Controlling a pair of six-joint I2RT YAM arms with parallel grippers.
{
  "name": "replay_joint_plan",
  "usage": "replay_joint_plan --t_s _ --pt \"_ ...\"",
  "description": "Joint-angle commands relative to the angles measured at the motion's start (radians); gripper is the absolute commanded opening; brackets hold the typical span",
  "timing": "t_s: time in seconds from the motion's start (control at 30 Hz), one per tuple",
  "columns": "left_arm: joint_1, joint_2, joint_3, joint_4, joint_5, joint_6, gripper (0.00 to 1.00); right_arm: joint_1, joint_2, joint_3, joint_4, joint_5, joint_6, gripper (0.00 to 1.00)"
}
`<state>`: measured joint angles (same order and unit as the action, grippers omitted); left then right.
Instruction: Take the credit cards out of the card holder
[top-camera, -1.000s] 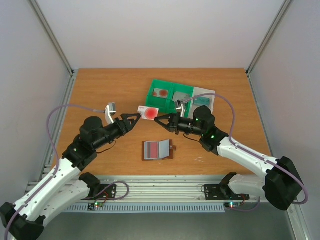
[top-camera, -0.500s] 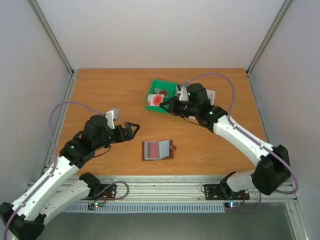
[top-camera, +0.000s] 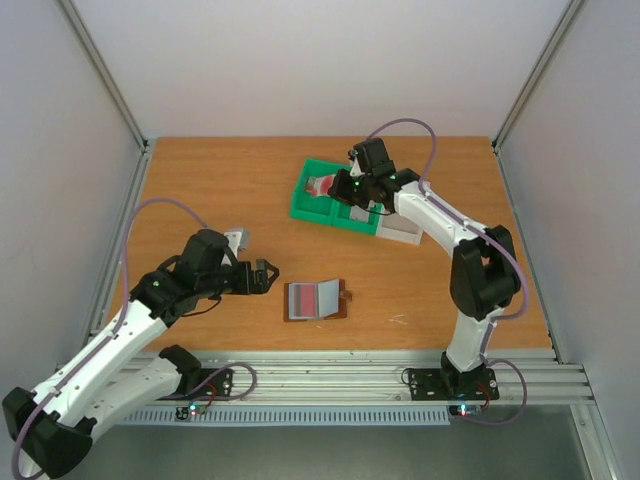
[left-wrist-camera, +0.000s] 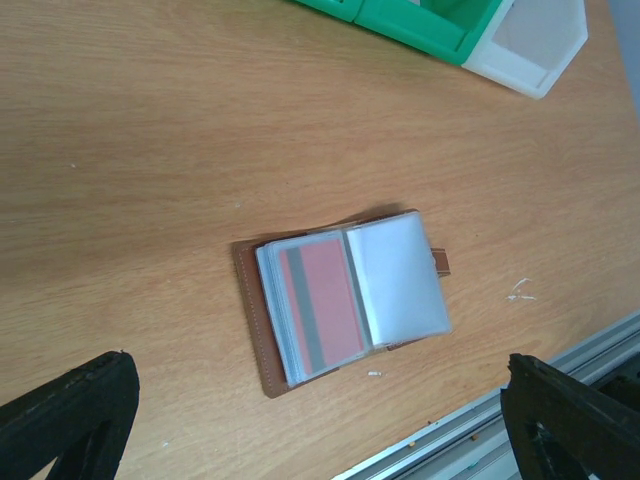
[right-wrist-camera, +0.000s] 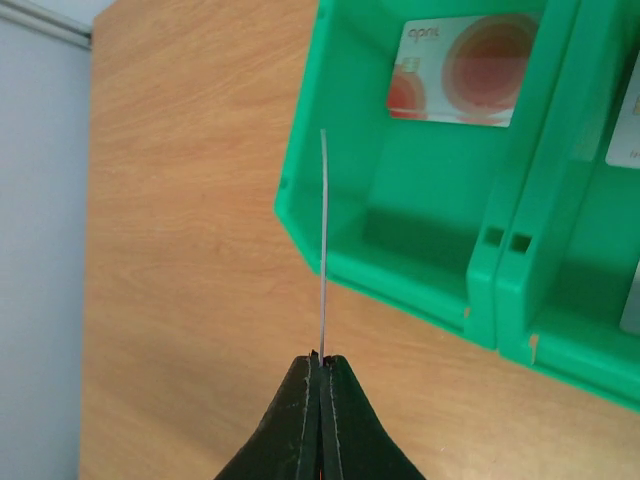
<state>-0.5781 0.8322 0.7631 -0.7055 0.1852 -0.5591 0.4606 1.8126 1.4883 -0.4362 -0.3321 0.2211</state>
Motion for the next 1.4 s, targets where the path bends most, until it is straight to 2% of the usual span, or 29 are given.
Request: replay_joint_plan --t_s 0.0,0.37,0.63,1.07,1.37 --pt "0.002 -0.012 0.051 -0.033 -0.015 0.064 0.99 -0.021 0.087 0.104 -0.066 0.021 -0.034 0.01" --pt "0.003 0.003 0.069 -0.06 -0.009 0.079 0.99 -0.027 0.35 0.37 -0.141 0.042 -0.015 0.01" --pt "0.003 -0.018 0.068 -0.072 -0.033 0.077 0.99 -0.038 0.473 0.535 -0.205 0.042 -0.015 0.01" --pt "0.003 -0.022 0.06 -0.064 -0.028 0.08 0.99 -0.073 0.603 0.656 -0.226 -0.009 0.026 0.01" --pt "0.003 -0.026 0.056 -0.053 -0.015 0.085 0.99 -0.082 0.602 0.671 -0.266 0.011 0.026 0.09"
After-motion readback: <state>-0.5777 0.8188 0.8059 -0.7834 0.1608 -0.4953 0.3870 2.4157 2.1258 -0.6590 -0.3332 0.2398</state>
